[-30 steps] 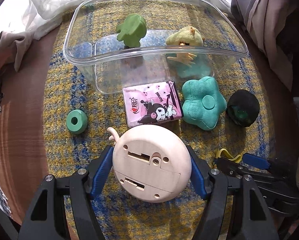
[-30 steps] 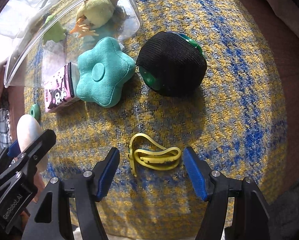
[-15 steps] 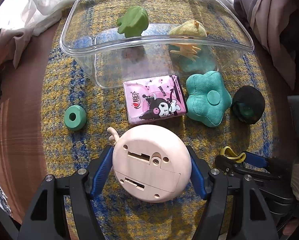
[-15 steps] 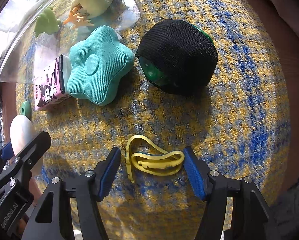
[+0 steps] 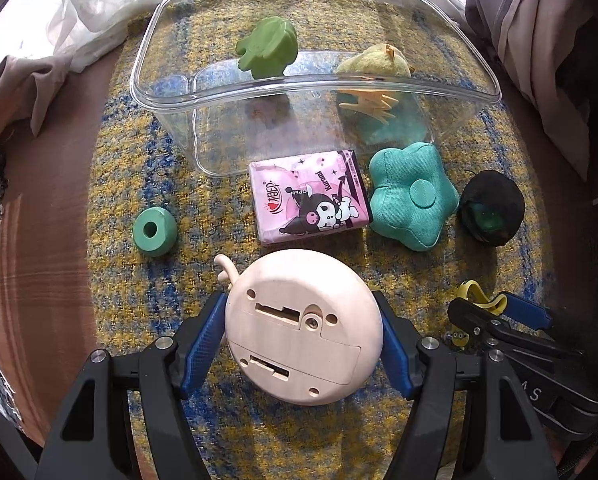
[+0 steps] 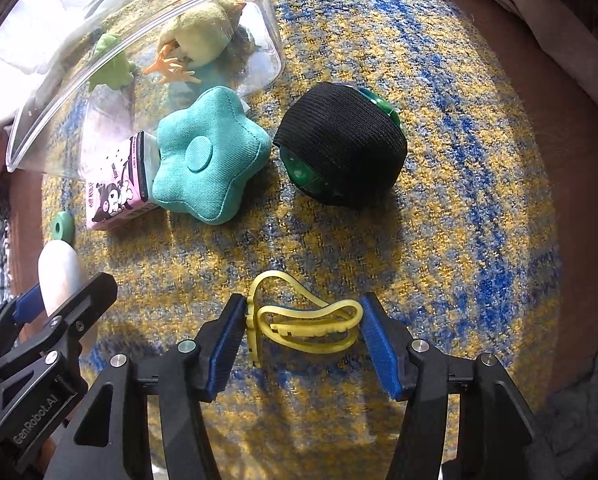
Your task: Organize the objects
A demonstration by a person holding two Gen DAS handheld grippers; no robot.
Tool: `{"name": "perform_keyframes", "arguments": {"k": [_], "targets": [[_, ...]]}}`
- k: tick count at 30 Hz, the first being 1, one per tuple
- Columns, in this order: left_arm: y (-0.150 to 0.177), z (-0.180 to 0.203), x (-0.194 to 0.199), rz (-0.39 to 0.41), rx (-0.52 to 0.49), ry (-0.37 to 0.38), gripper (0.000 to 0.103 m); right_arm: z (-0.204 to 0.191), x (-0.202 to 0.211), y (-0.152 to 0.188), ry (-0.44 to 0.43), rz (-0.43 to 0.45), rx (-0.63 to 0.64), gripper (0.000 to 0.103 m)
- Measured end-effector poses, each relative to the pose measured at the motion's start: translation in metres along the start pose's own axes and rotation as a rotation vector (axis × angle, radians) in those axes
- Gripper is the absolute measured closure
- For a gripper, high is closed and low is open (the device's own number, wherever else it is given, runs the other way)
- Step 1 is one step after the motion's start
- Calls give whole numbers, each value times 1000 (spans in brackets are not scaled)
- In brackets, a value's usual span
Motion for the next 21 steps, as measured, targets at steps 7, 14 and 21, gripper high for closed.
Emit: {"name": "perform_keyframes", "arguments": {"k": [7,14,21], "targets": [[-2,-3,19,43,22,13,33,-9,27,-11,4,132,53,45],[-8,-6,36,90,44,19,33,-18,43,-36,0,242,108,45],[-17,-10,53,137,75,26,33,-28,67,-28,-16,340,149,45]]}}
Point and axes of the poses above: each gripper's, at about its wrist camera, not at the fingertips, and x roughly against the way its jaws point, z to its right, y to its underside, the point moved 7 cm from there along -x, roughly the way its jaws point, and after that the axes turned 6 degrees about x, right-handed, at the moved point
